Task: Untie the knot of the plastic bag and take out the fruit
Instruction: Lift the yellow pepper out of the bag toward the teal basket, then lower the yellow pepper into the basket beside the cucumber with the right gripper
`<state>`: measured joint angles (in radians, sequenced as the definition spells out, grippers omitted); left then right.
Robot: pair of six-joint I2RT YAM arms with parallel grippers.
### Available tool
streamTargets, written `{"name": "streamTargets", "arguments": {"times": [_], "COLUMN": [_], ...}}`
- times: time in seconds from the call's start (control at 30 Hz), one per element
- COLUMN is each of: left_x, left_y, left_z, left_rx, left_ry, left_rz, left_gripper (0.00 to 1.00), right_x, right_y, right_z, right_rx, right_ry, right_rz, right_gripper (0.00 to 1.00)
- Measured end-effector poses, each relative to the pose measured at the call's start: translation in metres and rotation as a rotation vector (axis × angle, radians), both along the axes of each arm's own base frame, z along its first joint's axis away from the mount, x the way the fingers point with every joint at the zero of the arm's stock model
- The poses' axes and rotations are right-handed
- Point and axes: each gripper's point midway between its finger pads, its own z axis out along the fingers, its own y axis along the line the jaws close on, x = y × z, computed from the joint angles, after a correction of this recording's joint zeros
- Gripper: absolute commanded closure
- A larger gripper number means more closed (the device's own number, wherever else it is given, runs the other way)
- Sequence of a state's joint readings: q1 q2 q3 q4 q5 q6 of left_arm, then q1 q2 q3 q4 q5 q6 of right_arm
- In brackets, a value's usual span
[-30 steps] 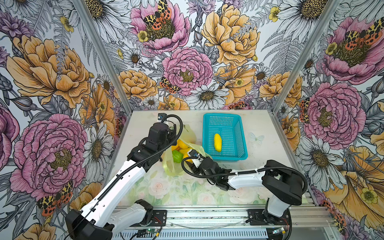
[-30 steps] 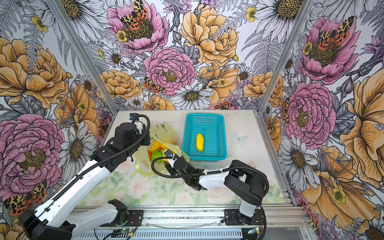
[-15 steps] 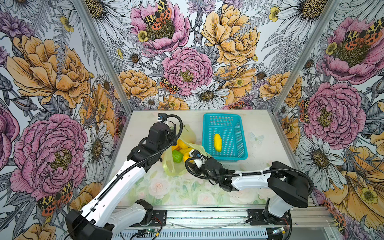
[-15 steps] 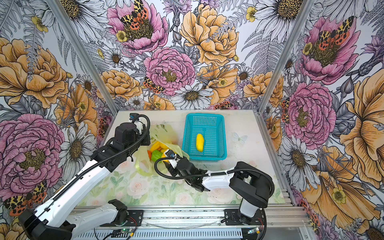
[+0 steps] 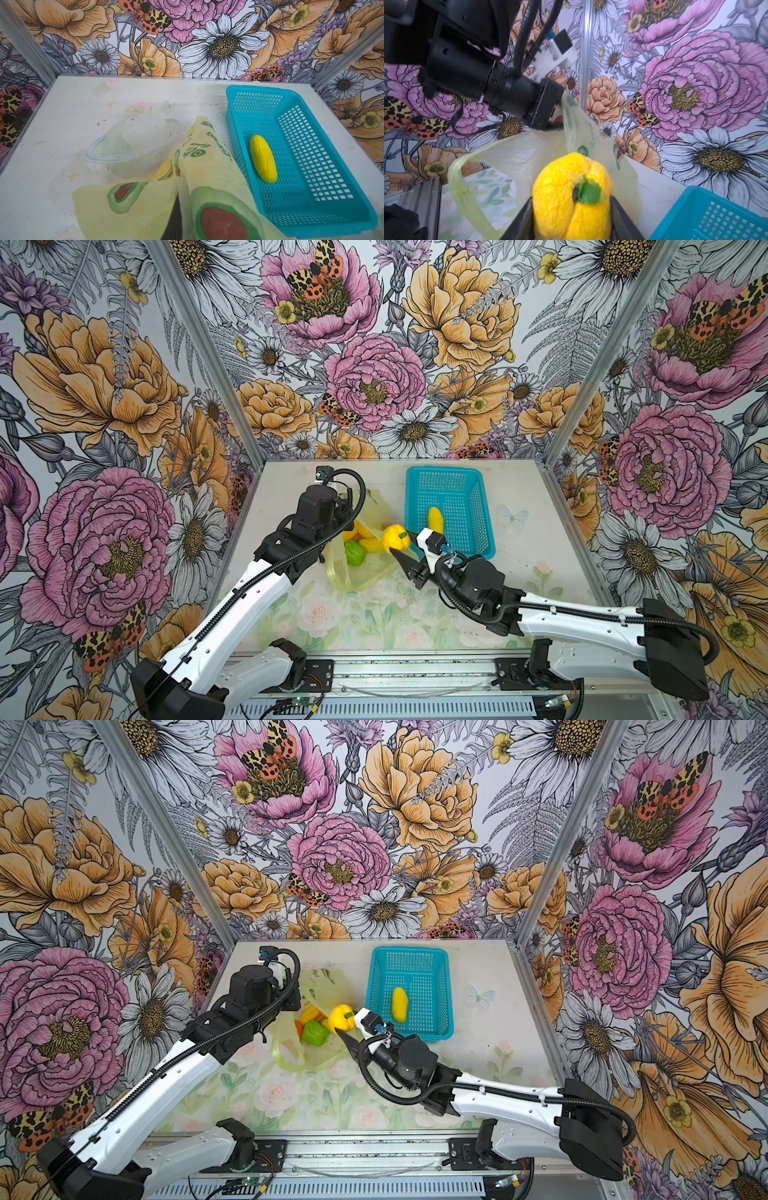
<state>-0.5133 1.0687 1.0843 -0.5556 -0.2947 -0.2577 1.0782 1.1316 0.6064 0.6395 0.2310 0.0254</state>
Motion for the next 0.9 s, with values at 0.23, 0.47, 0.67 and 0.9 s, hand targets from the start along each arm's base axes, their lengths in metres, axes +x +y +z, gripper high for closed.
{"name": "streamTargets", "arguments": {"times": [0.23, 0.47, 0.67, 0.9], "left_x": [0.0, 0.0, 0.0, 0.001], "left_y": [0.0, 0.0, 0.0, -0.001], "left_z": [0.0, 0.0, 0.0, -0.002], "left_rx": [0.0, 0.001, 0.001, 0.002], "left_ry": [0.0, 0.001, 0.001, 0.004], "left_rz": [0.0, 0.0, 0.0, 0.0], "left_gripper": [1.0, 1.0, 1.0, 1.0], "right_x": [0.037, 0.085, 0.141, 0.193], "right_y": [-0.063, -0.118, -0.16, -0.165], "right_z": [0.02, -0.013, -0.083, -0.153], "right_rx": [0.104, 0.106, 0.061, -0.009], "right_ry": [-0.009, 0.11, 0.306, 0.539], "right_rz": [-0.2, -0.427, -0.603, -0.667], "right_gripper": [0.86, 0.85, 0.85, 0.87]}}
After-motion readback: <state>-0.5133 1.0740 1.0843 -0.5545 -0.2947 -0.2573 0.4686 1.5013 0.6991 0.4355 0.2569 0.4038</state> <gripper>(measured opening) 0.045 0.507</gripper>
